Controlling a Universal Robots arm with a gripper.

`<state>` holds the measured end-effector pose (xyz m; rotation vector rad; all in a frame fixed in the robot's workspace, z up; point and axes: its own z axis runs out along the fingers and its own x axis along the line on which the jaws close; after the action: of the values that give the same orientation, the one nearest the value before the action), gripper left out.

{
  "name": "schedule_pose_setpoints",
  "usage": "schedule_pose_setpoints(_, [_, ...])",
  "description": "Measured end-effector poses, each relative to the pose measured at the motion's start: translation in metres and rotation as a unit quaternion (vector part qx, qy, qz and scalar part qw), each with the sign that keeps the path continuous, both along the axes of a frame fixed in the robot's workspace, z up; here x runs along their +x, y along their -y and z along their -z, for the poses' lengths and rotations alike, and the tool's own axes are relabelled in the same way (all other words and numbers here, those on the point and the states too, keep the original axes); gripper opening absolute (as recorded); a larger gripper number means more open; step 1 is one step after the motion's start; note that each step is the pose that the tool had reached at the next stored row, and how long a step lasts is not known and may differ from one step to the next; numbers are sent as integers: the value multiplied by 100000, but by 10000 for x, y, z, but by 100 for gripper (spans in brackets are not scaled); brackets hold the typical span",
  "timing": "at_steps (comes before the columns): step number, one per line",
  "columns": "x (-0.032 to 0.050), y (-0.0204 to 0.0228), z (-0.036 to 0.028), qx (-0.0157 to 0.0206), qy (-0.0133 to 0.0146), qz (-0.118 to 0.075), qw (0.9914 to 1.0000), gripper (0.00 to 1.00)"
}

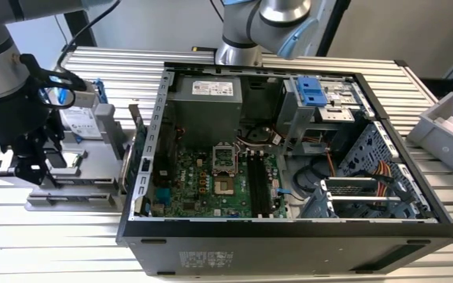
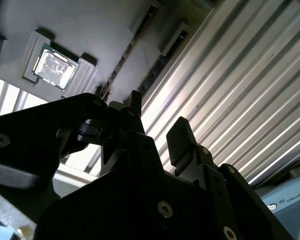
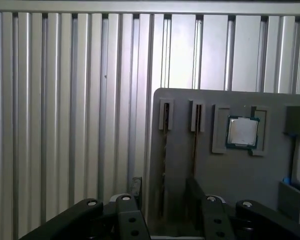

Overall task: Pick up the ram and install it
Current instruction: 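Pick up the ram and move it above insertion slot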

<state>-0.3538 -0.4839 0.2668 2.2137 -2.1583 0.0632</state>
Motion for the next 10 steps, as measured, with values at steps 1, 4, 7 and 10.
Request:
schedule_pose_setpoints(1, [0, 0, 12, -105, -5, 12, 100000, 100])
schedule_pose_setpoints(4, [0, 0, 52, -372, -9, 49, 99999, 100])
schedule_pose_setpoints(7, [-1, -4, 96, -667, 1, 108, 99998, 100])
schedule_pose_setpoints(10, [-1, -19, 142, -875, -9, 147, 99996, 100])
